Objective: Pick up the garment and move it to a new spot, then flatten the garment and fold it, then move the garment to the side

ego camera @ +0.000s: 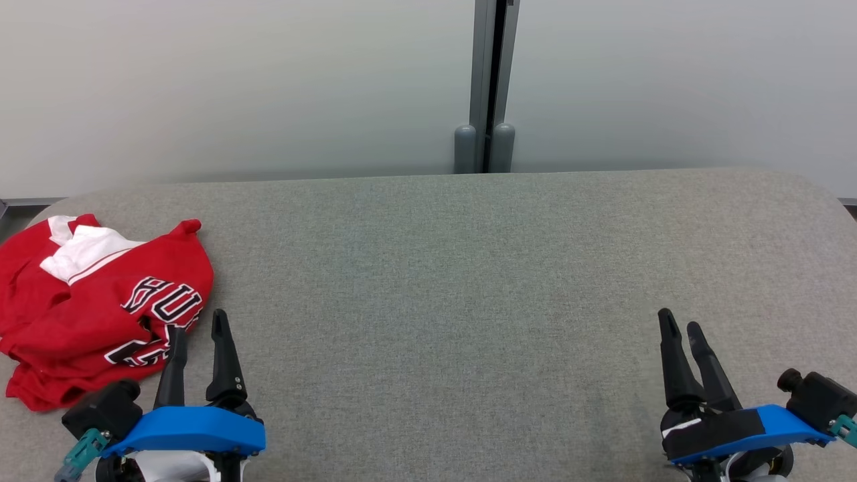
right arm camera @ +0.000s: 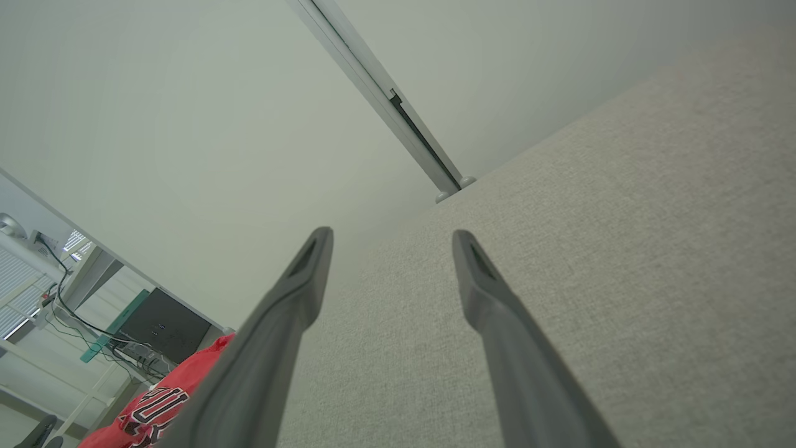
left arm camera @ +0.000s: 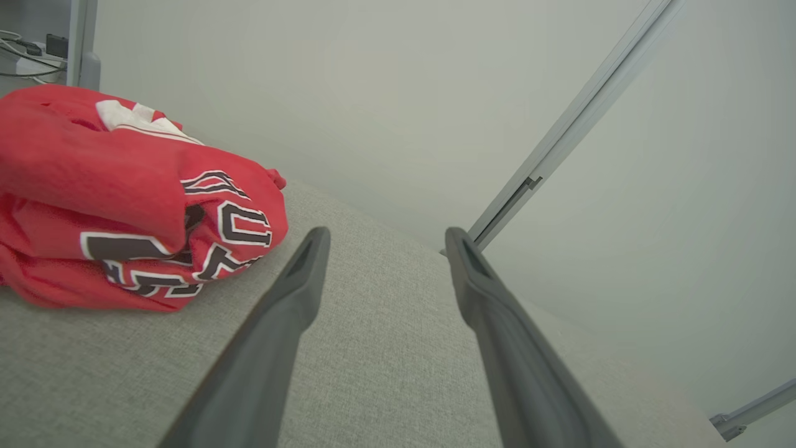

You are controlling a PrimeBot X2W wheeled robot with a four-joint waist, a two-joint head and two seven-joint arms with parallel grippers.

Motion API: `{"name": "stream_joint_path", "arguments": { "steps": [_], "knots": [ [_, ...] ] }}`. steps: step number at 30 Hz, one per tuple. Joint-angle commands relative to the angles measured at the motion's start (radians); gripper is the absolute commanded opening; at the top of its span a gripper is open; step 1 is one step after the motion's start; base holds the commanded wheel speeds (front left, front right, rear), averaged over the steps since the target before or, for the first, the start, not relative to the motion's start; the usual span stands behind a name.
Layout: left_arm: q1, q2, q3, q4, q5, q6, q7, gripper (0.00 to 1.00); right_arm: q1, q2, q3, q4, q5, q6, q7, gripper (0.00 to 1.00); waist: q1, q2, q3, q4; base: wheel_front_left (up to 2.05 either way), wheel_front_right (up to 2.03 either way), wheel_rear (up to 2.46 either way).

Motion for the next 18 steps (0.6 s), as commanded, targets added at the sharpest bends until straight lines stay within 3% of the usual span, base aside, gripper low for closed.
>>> {"name": "stream_joint_path", "arguments": {
  "steps": [1,18],
  "knots": [
    [-0.021,0.006,-0.001,-0.004,0.024,0.001,-0.009,1.0,-0.02,-0.008,0.003,-0.006,-0.021,0.002,-0.008,1.0,-0.0001,-0.0001,0.0,0.0,0.0,0.0,0.0],
    [-0.029,0.009,-0.011,0.041,0.203,0.02,-0.051,1.0,-0.019,-0.01,0.024,0.014,-0.191,0.002,-0.05,1.0,-0.0001,-0.0001,0.0,0.005,0.0,0.0,0.0]
  ]
}}
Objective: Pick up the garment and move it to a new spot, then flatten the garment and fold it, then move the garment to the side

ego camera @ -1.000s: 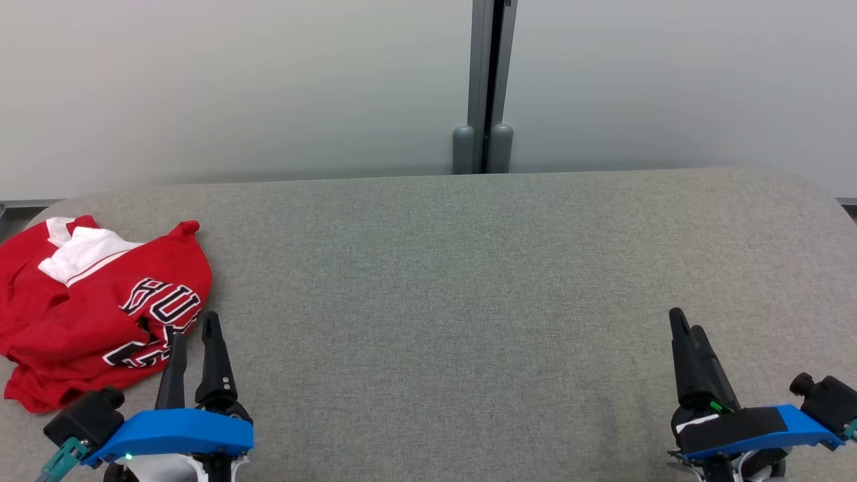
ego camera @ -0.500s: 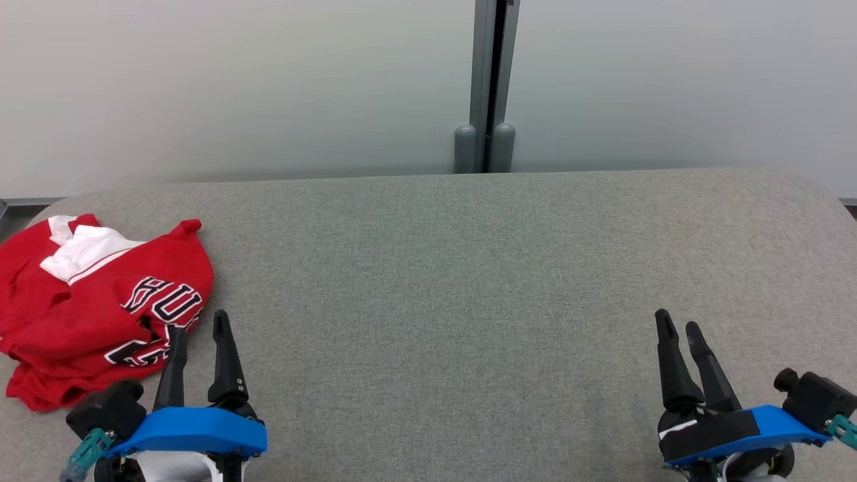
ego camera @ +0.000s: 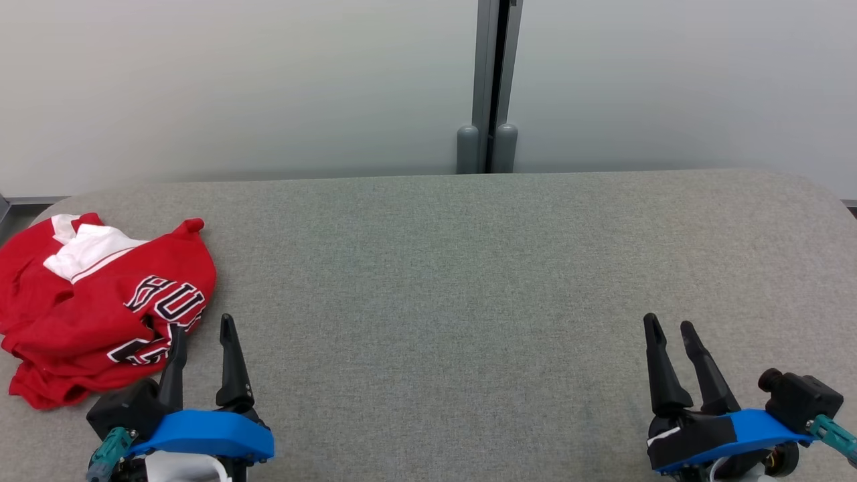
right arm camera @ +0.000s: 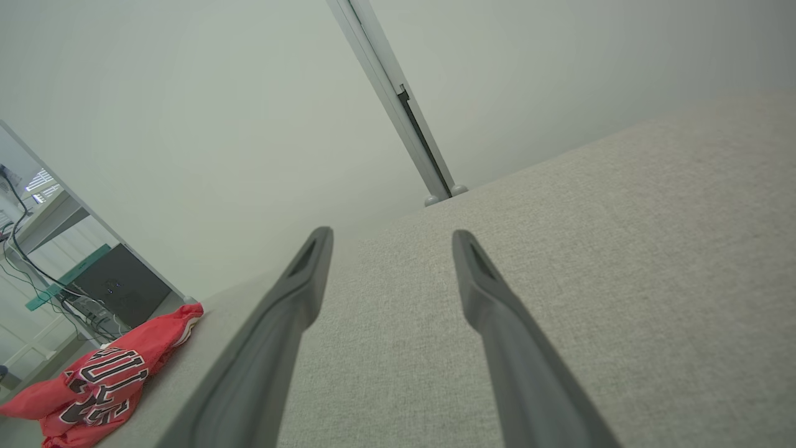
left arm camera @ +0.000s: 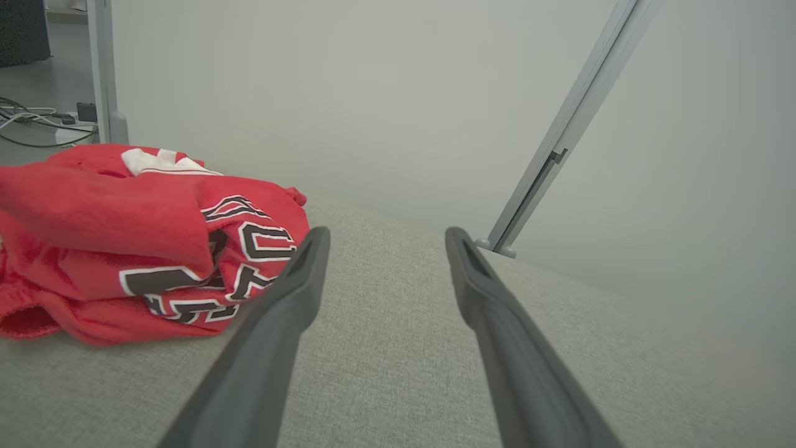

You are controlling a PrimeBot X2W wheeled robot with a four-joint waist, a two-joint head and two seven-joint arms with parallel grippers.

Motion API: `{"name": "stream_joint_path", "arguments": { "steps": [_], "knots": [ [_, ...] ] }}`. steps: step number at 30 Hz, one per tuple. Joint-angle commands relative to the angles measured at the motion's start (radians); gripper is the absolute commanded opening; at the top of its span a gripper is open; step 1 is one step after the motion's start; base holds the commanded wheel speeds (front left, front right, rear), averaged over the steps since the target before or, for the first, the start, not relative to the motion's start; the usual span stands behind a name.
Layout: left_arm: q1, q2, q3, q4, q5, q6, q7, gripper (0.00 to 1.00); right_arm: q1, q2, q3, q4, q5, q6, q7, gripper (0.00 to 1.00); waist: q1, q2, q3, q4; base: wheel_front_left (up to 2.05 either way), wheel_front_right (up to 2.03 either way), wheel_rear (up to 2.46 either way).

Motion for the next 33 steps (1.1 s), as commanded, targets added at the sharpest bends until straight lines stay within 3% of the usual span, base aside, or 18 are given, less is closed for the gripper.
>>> {"name": "stream_joint_path", "arguments": {
  "steps": [1,33],
  "knots": [
    [-0.021,0.005,-0.002,-0.004,0.026,0.005,-0.01,1.0,-0.017,-0.008,0.004,-0.002,-0.021,0.002,-0.008,1.0,0.0,0.0,0.0,0.001,0.0,0.0,0.0],
    [-0.019,0.007,-0.02,0.036,0.274,0.03,-0.074,1.0,-0.011,-0.01,0.008,0.026,-0.29,0.002,-0.072,1.0,0.0,0.0,-0.001,0.008,0.0,0.0,0.0]
  ]
}}
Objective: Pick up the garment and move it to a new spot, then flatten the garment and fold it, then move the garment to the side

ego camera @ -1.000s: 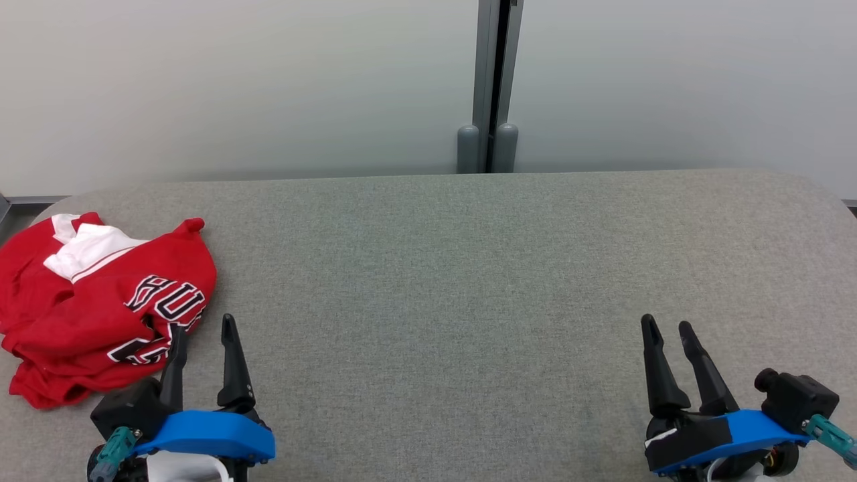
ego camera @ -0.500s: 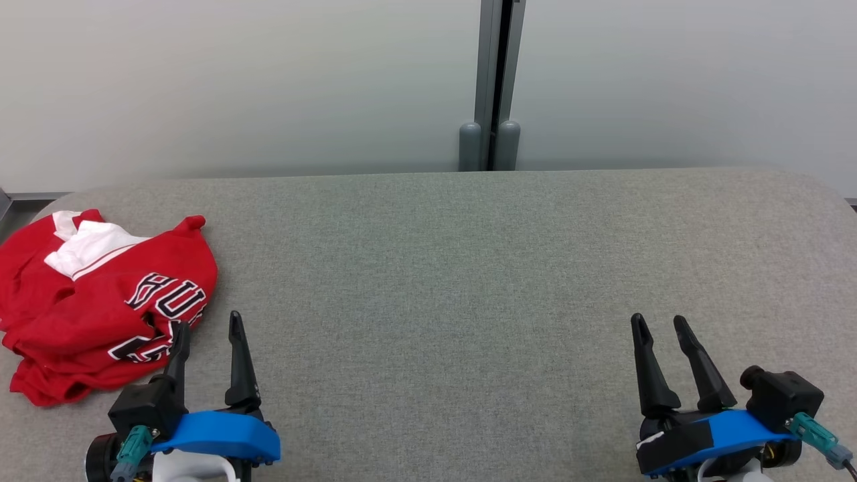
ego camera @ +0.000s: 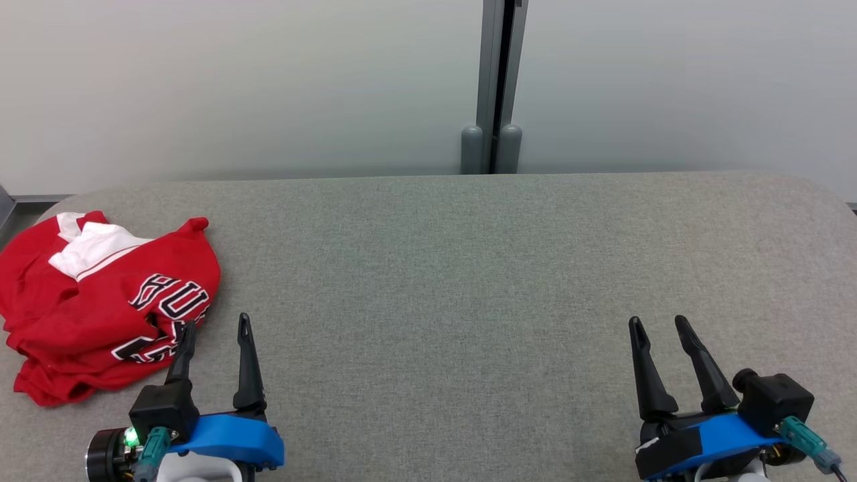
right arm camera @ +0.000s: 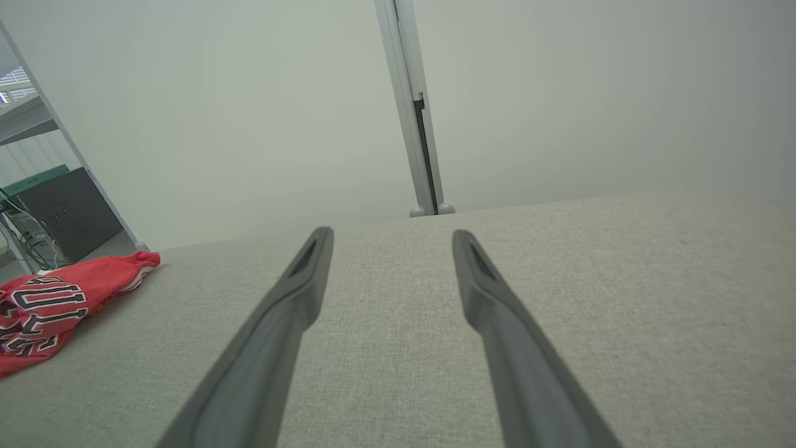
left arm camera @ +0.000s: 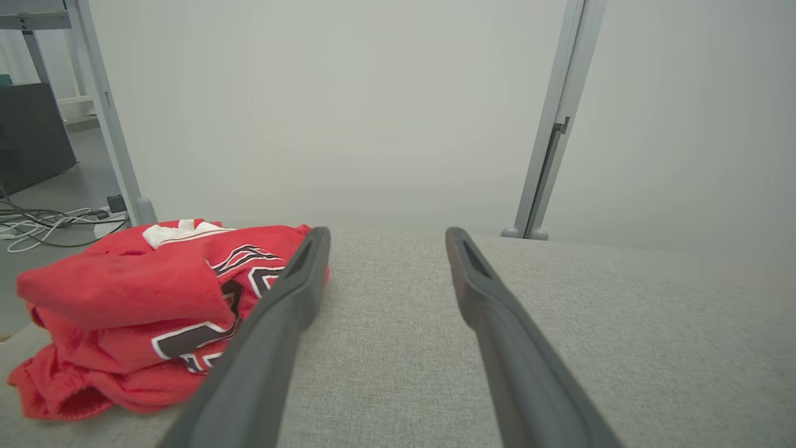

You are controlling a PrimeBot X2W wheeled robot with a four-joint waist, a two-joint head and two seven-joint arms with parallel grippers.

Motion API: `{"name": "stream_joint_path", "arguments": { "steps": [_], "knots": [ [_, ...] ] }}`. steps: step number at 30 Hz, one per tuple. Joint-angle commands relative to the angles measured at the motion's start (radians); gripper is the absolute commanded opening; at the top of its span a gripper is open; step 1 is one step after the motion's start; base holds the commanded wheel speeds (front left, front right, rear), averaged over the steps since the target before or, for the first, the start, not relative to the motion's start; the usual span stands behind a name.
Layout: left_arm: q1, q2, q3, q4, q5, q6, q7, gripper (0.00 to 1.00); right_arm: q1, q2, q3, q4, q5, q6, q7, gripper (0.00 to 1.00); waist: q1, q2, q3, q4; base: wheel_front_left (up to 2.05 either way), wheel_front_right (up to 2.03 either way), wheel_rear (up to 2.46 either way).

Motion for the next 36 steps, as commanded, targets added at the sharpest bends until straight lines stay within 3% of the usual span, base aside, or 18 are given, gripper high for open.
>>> {"name": "stream_joint_path", "arguments": {
  "steps": [1,8,36],
  "knots": [
    [-0.008,0.005,-0.001,0.003,0.022,0.007,-0.008,1.0,-0.001,-0.008,-0.005,0.005,-0.026,0.002,-0.009,1.0,0.0,0.0,-0.001,0.0,0.0,0.0,0.0],
    [-0.001,0.008,0.005,0.022,0.059,0.019,-0.019,1.0,0.005,-0.008,-0.017,0.019,-0.072,0.001,-0.02,1.0,0.0,0.0,-0.007,0.0,0.0,0.0,0.0],
    [-0.015,0.019,0.005,0.05,0.029,0.02,-0.018,1.0,-0.009,-0.007,-0.039,0.047,-0.078,0.001,-0.019,1.0,0.0,0.0,-0.012,0.027,0.0,0.0,0.0]
  ]
}}
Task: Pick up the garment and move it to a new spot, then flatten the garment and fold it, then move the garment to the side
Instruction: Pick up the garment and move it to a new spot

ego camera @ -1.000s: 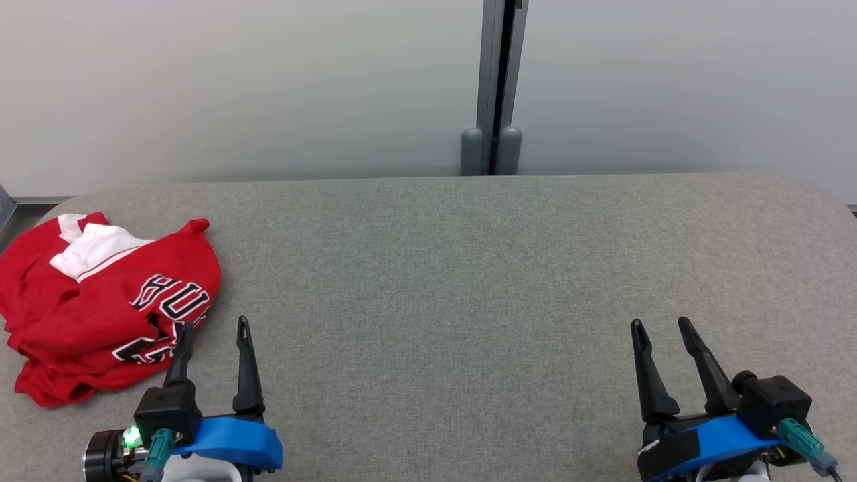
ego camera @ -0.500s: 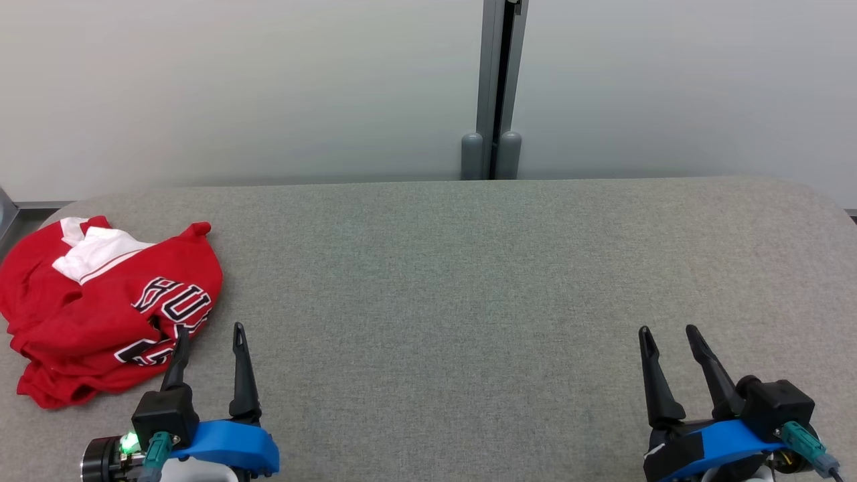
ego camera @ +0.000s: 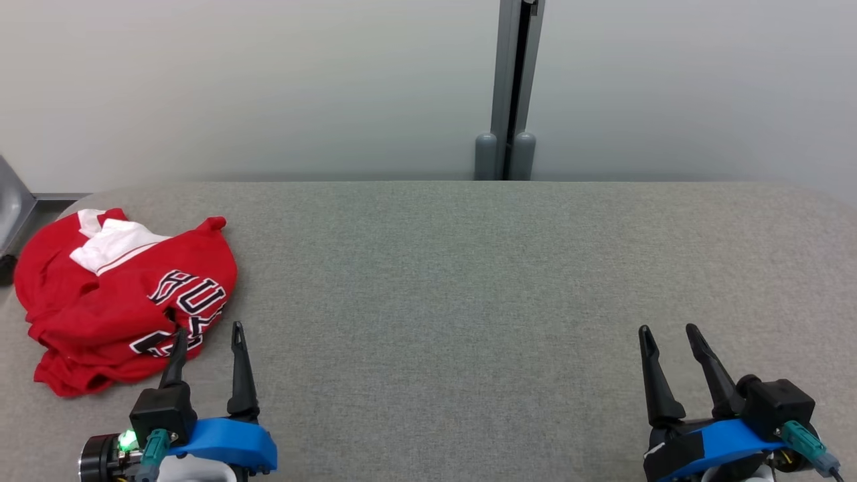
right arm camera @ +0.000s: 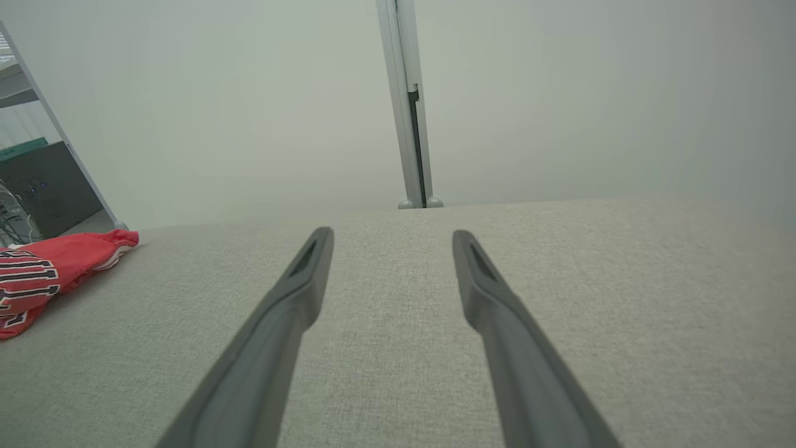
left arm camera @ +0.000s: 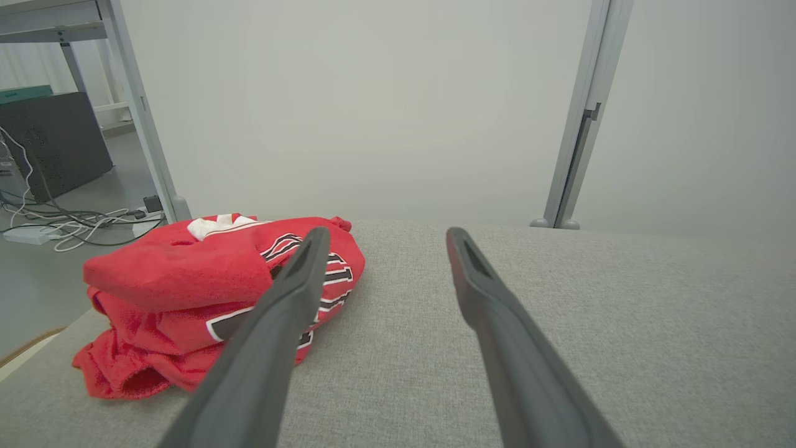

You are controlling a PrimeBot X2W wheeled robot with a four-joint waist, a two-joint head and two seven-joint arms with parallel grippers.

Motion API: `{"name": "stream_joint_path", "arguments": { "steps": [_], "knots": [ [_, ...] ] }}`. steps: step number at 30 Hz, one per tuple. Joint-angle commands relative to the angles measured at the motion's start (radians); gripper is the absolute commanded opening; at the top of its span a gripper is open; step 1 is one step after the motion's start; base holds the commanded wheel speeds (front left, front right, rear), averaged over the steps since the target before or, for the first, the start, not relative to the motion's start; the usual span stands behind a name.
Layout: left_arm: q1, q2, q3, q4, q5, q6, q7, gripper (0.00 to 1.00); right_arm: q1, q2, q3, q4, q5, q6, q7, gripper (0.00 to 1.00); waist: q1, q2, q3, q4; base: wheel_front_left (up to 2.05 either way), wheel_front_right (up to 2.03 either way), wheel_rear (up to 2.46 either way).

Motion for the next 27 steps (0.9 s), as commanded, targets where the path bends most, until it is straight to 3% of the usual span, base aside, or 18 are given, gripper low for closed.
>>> {"name": "stream_joint_path", "arguments": {
  "steps": [1,27],
  "knots": [
    [-0.013,0.006,-0.002,0.001,-0.005,0.0,-0.005,1.0,-0.009,-0.006,-0.001,-0.004,-0.007,0.0,-0.005,1.0,0.0,0.0,0.002,0.009,0.0,0.0,0.0],
    [-0.03,0.046,0.022,-0.04,-0.029,0.018,-0.005,1.0,-0.014,-0.006,-0.004,-0.019,-0.016,0.0,-0.004,1.0,0.0,0.0,0.029,0.35,0.0,0.0,0.0]
  ]
}}
